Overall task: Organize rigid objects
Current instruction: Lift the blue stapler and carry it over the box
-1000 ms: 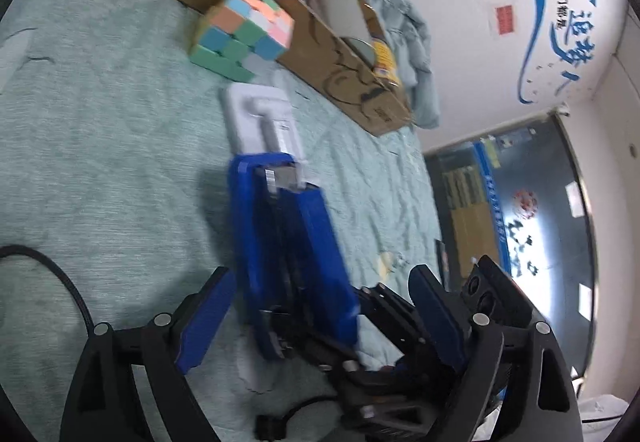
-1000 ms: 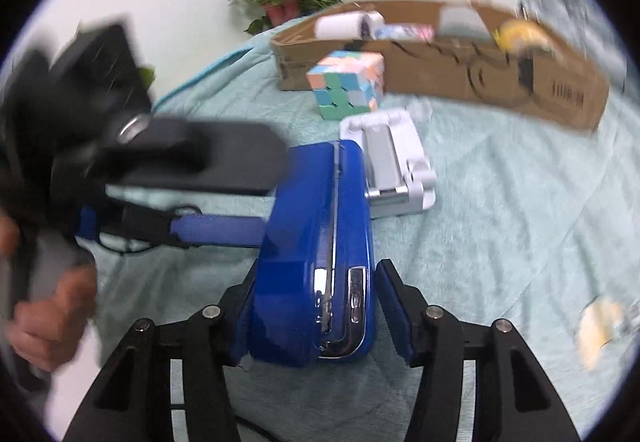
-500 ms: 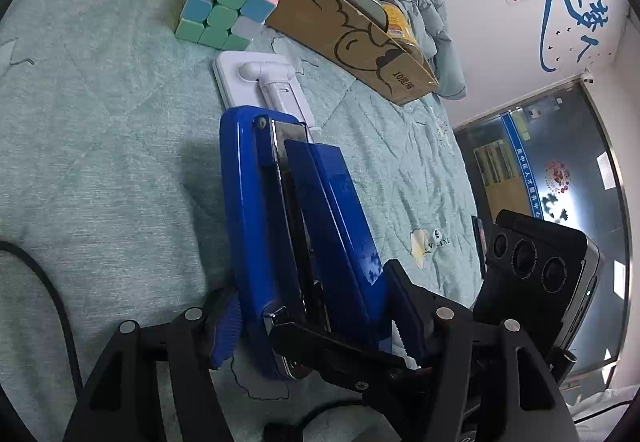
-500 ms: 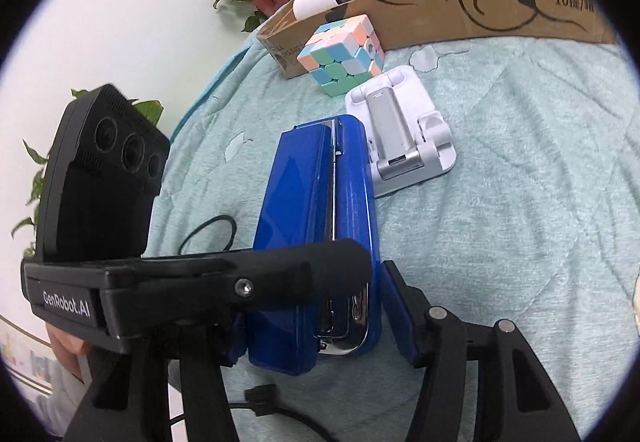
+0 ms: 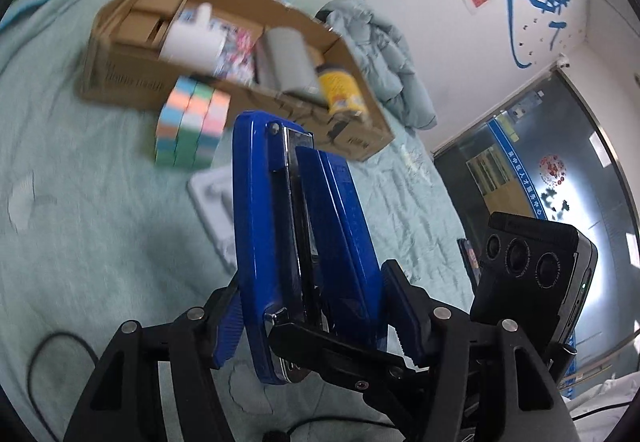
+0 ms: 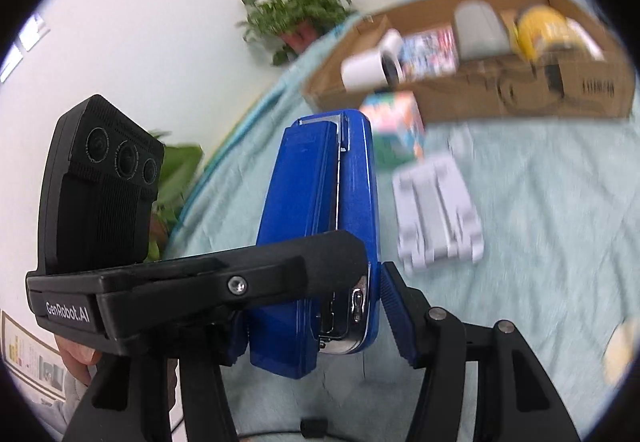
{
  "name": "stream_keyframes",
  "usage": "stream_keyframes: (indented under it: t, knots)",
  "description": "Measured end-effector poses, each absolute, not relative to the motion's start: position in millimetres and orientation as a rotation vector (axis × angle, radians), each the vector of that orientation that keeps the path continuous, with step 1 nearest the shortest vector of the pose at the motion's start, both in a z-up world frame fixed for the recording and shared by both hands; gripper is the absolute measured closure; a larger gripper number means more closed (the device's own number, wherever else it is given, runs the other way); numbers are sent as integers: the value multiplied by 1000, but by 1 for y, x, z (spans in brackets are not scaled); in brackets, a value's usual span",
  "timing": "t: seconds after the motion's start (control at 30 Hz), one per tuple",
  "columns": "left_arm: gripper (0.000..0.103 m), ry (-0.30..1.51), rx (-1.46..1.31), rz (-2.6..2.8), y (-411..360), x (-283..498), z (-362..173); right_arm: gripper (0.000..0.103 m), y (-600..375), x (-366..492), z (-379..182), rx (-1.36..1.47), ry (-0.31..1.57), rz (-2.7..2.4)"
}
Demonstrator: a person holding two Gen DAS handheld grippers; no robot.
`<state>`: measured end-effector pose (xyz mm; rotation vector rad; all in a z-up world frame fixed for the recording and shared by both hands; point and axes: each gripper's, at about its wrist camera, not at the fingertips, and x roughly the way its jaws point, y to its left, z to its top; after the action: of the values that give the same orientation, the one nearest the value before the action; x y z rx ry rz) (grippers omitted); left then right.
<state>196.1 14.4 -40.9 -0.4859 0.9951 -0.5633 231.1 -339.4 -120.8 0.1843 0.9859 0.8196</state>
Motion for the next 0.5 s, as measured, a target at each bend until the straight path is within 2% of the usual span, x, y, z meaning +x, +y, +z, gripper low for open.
stream_keyframes:
  t: [0.5]
  knots:
    - [43,905,-371,-627,14,309,45,46,-316,313,-57,157,831,763]
